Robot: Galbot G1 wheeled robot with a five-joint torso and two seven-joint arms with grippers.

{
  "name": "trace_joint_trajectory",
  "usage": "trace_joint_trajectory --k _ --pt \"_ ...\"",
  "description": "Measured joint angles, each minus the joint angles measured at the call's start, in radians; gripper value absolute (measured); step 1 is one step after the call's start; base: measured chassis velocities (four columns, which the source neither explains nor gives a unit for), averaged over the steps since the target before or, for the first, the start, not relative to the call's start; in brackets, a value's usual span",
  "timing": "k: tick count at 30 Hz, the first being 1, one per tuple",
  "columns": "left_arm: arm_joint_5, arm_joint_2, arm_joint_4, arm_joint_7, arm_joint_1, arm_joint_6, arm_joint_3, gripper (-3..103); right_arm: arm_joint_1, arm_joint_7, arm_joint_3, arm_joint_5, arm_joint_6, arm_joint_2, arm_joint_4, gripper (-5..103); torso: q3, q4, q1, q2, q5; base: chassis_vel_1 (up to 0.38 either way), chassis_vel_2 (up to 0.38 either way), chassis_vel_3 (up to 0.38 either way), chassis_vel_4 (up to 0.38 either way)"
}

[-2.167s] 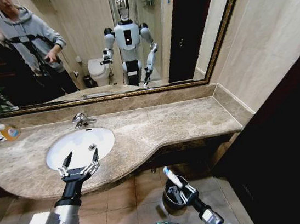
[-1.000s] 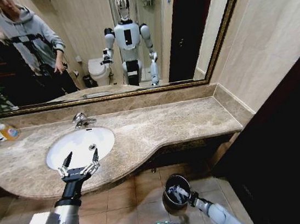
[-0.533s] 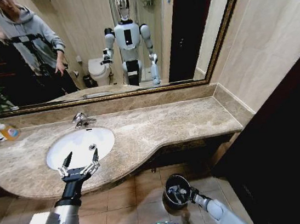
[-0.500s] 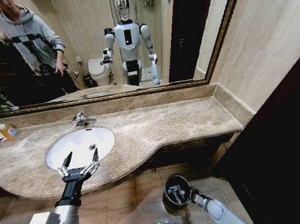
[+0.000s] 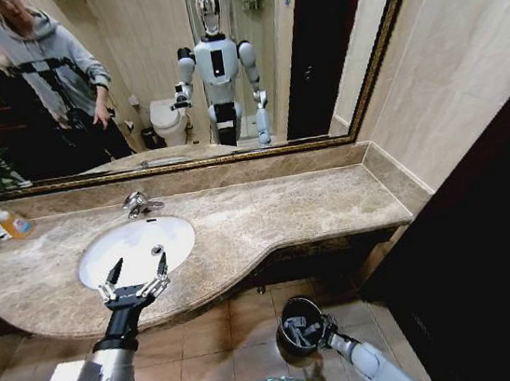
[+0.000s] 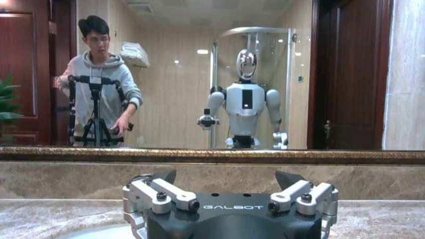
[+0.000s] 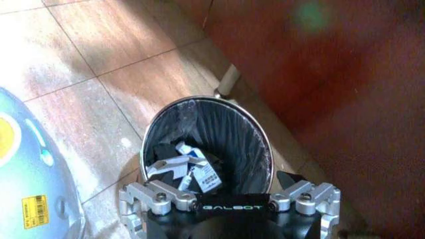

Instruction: Pick up the trash from the sink and place it in the trash bin.

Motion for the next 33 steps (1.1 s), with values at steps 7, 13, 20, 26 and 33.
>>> trace_joint_trajectory --k 7,13,20,26,33 --pt "0.0 0.0 0.0 0.0 0.0 0.0 0.0 100 -0.026 0.005 0.01 0.033 -0.001 -0.006 0.042 100 0.0 0.0 0.0 0.0 -0.0001 0.0 0.0 0.0 0.0" --pt "0.0 0.0 0.0 0.0 0.0 0.0 0.0 100 -0.086 0.054 0.045 0.259 -0.05 -0.032 0.22 100 0.0 0.0001 0.0 0.0 -0.0002 0.0 0.0 0.0 0.0" --pt "0.0 0.0 0.0 0.0 0.0 0.0 0.0 100 -0.196 0.128 0.204 0.485 -0.048 -0.08 0.512 100 0.0 -0.0001 0.0 0.0 0.0001 0.0 0.0 0.0 0.0" --pt "0.0 0.0 0.0 0.0 0.0 0.0 0.0 100 -0.272 0.166 0.321 0.608 -0.069 -0.065 0.735 100 0.0 0.0 0.0 0.0 0.0004 0.0 0.0 0.0 0.0" --pt "0.0 0.0 0.0 0.0 0.0 0.0 0.0 100 -0.385 0.193 0.413 0.693 -0.083 0.027 1.036 100 0.0 -0.0001 0.0 0.0 -0.0004 0.0 0.0 0.0 0.0"
